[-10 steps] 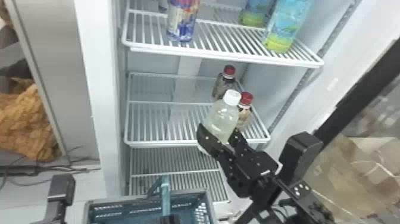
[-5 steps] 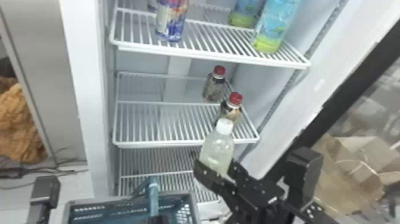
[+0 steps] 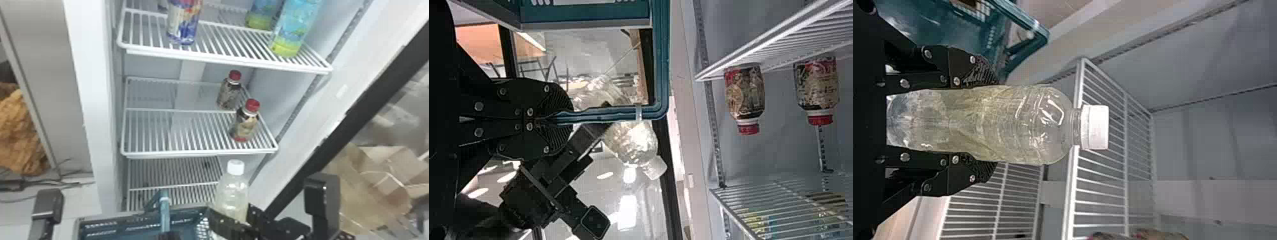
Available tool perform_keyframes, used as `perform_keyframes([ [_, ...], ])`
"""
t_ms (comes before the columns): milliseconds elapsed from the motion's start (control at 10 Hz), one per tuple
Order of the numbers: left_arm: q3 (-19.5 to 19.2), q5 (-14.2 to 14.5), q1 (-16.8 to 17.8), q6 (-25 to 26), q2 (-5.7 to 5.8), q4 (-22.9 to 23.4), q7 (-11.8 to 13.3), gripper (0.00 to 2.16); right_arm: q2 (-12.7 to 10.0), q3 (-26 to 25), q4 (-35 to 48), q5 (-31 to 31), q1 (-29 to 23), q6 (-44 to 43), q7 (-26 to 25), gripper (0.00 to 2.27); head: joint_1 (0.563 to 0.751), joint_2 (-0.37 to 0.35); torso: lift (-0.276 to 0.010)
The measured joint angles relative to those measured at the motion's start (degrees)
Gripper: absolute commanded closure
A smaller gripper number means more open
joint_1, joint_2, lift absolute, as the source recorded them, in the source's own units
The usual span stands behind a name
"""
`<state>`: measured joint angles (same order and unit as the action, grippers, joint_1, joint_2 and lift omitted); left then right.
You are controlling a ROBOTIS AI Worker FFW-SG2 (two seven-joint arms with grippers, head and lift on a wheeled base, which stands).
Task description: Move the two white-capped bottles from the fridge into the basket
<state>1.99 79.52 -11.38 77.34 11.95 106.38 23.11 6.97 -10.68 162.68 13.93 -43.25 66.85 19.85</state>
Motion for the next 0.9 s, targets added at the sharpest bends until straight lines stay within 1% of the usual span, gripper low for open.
perform_keyframes([
  [400, 0.1, -0.1, 0.1, 0.0, 0.00, 0.0, 0.0, 1.15, 1.1, 3.7, -2.0, 2.5, 2.8, 8.4, -0.6, 0.84, 0.695, -0.350, -0.260],
  [700, 0.1, -0.2, 0.1, 0.0, 0.15, 0.0, 0.0, 1.15, 1.6, 4.8, -5.9, 4.3, 5.0, 11.3, -1.3, 0.83, 0.695, -0.350, -0.260],
  [800, 0.1, -0.2, 0.1, 0.0, 0.19, 0.0, 0.0, 1.15, 1.8, 5.2, -7.2, 5.0, 5.8, 12.3, -1.4, 0.75, 0.695, -0.346, -0.260],
  [900, 0.1, -0.2, 0.1, 0.0, 0.24, 0.0, 0.0, 1.15, 2.0, 5.5, -8.0, 5.4, 6.3, 12.9, -1.4, 0.63, 0.695, -0.343, -0.260],
])
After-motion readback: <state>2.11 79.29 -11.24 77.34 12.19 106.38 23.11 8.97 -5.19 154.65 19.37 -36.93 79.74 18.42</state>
